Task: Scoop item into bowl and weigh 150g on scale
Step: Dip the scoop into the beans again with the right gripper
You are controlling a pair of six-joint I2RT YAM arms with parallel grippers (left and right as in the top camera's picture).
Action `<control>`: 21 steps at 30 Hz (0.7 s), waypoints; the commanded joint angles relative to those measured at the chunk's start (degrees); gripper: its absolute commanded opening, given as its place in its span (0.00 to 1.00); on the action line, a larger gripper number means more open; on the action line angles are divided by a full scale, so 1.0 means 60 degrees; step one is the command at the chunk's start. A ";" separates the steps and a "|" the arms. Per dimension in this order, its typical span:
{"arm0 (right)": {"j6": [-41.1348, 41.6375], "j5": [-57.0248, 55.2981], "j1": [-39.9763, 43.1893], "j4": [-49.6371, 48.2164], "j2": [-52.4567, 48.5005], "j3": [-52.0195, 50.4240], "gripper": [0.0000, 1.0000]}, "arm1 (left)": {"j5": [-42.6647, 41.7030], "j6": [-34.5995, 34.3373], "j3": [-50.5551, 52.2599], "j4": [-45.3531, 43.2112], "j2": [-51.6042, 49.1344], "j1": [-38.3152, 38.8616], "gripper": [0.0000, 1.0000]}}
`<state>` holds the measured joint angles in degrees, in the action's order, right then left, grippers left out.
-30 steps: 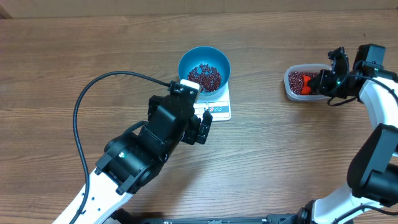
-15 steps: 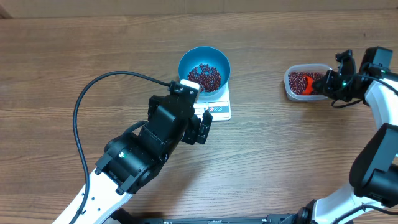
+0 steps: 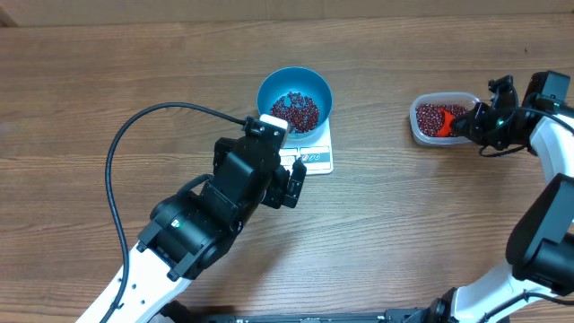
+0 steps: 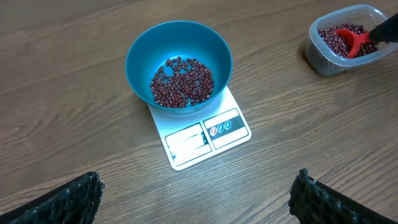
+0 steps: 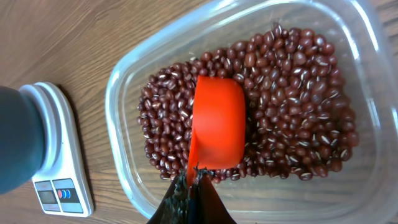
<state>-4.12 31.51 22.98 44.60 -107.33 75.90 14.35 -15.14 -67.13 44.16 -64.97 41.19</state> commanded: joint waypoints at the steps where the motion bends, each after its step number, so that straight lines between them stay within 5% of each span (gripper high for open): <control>1: 0.0226 -0.0153 0.0007 -0.0018 -0.0714 0.0040 0.04 | -0.0007 -0.0197 -0.0142 -0.0033 -0.0066 -0.0066 0.99; 21: 0.0437 0.0576 0.0965 -0.0168 -0.1089 0.0040 0.04 | -0.0007 -0.0197 -0.0142 -0.0036 -0.0066 -0.0066 0.99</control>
<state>-2.07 36.21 27.70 43.72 -111.46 76.47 14.35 -15.14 -67.13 44.16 -64.97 41.19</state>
